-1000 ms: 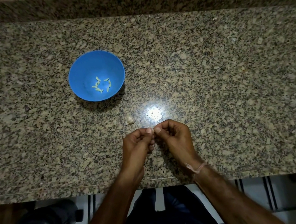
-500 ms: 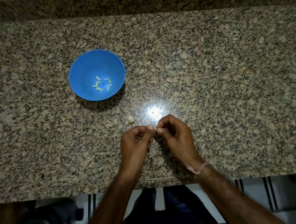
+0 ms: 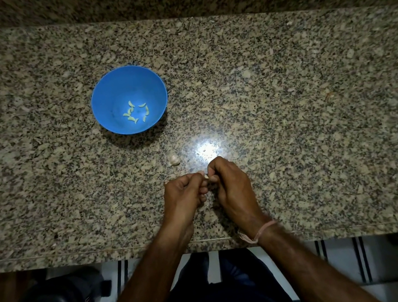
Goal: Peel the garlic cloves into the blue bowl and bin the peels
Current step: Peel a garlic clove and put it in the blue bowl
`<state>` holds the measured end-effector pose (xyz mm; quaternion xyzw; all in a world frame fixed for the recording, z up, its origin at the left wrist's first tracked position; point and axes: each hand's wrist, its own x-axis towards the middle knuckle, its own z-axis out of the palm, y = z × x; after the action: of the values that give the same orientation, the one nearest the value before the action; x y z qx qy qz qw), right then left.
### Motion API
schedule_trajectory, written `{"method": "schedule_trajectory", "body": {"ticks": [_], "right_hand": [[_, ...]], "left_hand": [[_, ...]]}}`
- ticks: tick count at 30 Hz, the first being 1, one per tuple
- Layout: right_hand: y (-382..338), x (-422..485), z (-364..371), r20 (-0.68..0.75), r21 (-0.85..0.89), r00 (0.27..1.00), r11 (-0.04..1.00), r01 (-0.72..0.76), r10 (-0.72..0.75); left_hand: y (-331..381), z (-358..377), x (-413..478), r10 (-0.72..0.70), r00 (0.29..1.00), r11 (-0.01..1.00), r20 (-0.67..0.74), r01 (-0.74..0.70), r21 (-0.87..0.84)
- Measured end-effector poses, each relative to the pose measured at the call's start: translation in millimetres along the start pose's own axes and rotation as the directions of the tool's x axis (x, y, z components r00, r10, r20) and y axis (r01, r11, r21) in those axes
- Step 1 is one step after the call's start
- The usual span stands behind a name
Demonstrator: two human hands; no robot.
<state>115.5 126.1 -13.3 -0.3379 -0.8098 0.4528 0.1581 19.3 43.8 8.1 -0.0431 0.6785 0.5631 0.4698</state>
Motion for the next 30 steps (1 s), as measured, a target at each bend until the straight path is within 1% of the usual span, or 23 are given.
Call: {"method": "schedule_trajectory", "body": {"ticks": [4,7,11,17,19,21,23,25,27,30], "right_hand": [[2.0,0.6,-0.8,-0.026,-0.001,1.0,1.0,-0.013,0.013],[0.1,2.4,-3.4,-0.025,-0.029,1.0,1.0,-0.006,0.005],[-3.8,2.7,-4.0,-0.032,-0.054,0.999,0.999,0.001,-0.002],[-0.5,-2.4,-3.5,0.004,-0.118,0.999,0.992,0.048,-0.048],[3.2,-3.5,-2.5,-0.003,-0.119,0.999,0.992,0.037,-0.037],[8.5,-4.0,-2.3,-0.034,-0.1,0.999,0.995,0.03,-0.033],[9.3,-3.7,-4.6,-0.063,-0.018,0.998,1.0,0.016,-0.017],[4.1,-1.6,-7.3,-0.053,0.065,0.999,0.998,0.008,-0.004],[-3.2,0.3,-8.4,-0.038,0.1,0.999,0.995,0.017,-0.013],[-8.3,3.2,-8.0,-0.071,0.123,0.997,0.992,0.027,-0.018]], "left_hand": [[-1.2,-4.7,3.3,-0.01,0.999,0.999,0.047,0.009,0.034],[-0.1,-7.0,5.0,-0.027,0.997,0.999,0.078,0.026,0.024],[0.3,-5.1,7.0,-0.109,0.992,0.992,0.07,0.113,-0.059],[-1.4,2.6,5.1,-0.16,0.987,0.968,-0.003,0.157,-0.198],[-2.4,-0.1,6.5,-0.118,0.992,0.98,-0.05,0.109,-0.166],[-2.0,-2.1,5.6,-0.025,0.996,0.997,-0.083,0.019,-0.072],[-1.3,-2.0,3.0,0.058,0.993,0.998,-0.102,-0.057,0.014],[-0.5,-1.3,0.3,0.121,0.987,0.99,-0.103,-0.113,0.082],[0.5,-0.6,-1.1,0.151,0.985,0.983,-0.089,-0.14,0.117],[3.0,1.1,-4.1,0.18,0.98,0.973,-0.086,-0.165,0.162]]}}
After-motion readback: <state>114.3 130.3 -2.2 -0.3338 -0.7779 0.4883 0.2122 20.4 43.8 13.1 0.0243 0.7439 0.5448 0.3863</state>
